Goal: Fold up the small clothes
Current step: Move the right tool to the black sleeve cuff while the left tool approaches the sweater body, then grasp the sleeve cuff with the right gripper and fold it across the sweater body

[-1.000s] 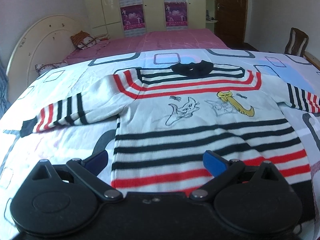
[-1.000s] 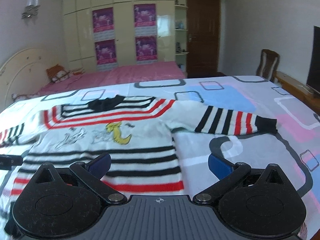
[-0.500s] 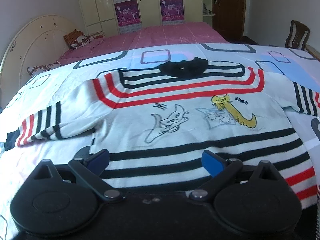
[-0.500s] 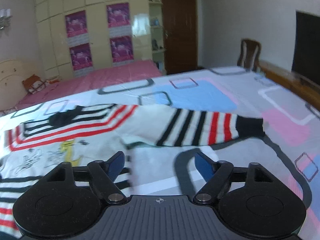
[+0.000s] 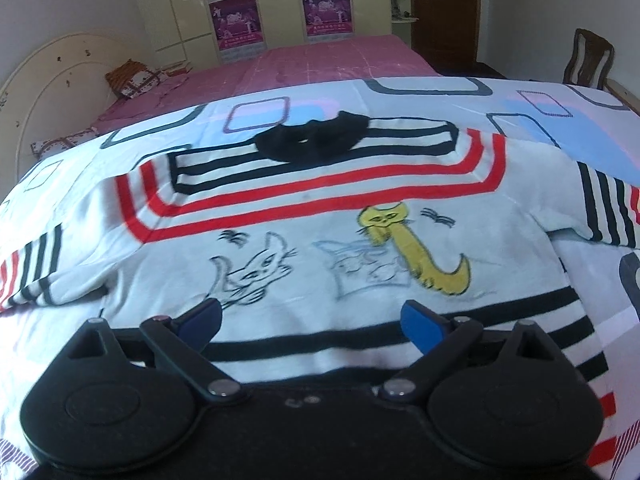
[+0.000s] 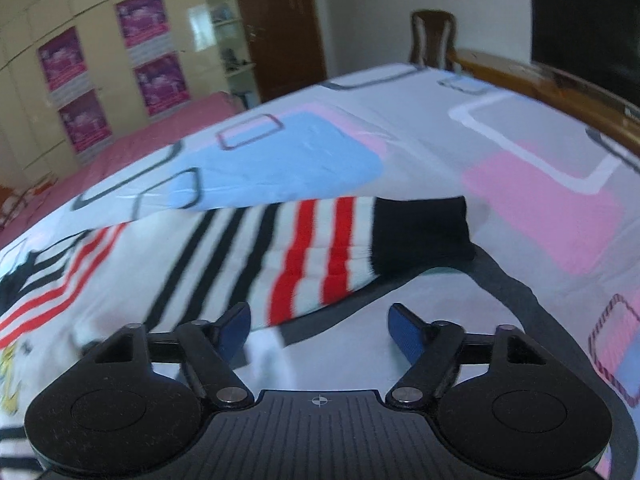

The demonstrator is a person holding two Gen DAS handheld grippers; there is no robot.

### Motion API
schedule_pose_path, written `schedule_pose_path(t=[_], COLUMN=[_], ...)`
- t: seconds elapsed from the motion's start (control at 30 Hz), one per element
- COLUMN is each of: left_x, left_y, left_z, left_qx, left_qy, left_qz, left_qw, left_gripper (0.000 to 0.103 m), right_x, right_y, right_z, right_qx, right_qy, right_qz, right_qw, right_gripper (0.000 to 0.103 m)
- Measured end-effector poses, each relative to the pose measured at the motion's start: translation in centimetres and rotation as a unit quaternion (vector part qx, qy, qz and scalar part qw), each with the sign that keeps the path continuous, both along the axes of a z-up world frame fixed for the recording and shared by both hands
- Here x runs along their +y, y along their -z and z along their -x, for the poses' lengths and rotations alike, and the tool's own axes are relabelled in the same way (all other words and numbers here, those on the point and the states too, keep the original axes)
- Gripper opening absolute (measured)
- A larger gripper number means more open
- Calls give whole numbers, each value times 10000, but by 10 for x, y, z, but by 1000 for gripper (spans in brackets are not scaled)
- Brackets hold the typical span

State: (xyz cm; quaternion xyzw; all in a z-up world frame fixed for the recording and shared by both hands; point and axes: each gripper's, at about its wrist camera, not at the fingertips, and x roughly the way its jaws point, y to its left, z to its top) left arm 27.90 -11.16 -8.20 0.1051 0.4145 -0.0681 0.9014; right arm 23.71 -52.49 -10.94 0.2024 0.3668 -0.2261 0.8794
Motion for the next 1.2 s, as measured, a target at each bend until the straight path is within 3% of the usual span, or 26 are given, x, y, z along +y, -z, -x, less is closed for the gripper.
schedule_pose_path(t=[0.2,0.23,0.3,0.43,0.63,0.8,0.93,1.07,1.2], left_x=[-11,-11,-10,-7,-1,19,44,73,106], left_y=[4,5,6,7,7,3,0,-3,-4], left_z=[-8,-10,-13,-17,-21,-22,-24,-26,-32], left_qx=[38,45,74,169,233,225,173,101,97], left_qy=[30,5,-12,-33,-8,-88,-232,-287,-443], left_qz=[-77,-92,-61,93,170,422,531,574,645], left_qw=[10000,9999,10000,9998,9996,9988,9982,9979,9969], left_gripper=[93,93,90,84,77,74,74,74,74], right_x=[-31,-35,-40,-41,-18,43,125,215,288], right_y=[14,15,16,16,-15,-59,-81,-77,-48], right_z=[-12,-14,-17,-20,-22,-43,-67,-85,-99], right_qx=[-30,-39,-71,-180,-664,-1236,-1535,-1476,-1050], right_qy=[304,329,397,389,22,-808,-1750,-2588,-3189], right_qz=[-131,-140,-207,-96,333,629,552,288,-40], right_qw=[9994,9994,9990,9990,9972,9870,9710,9541,9419], right_gripper=[57,45,33,12,8,8,8,8,8])
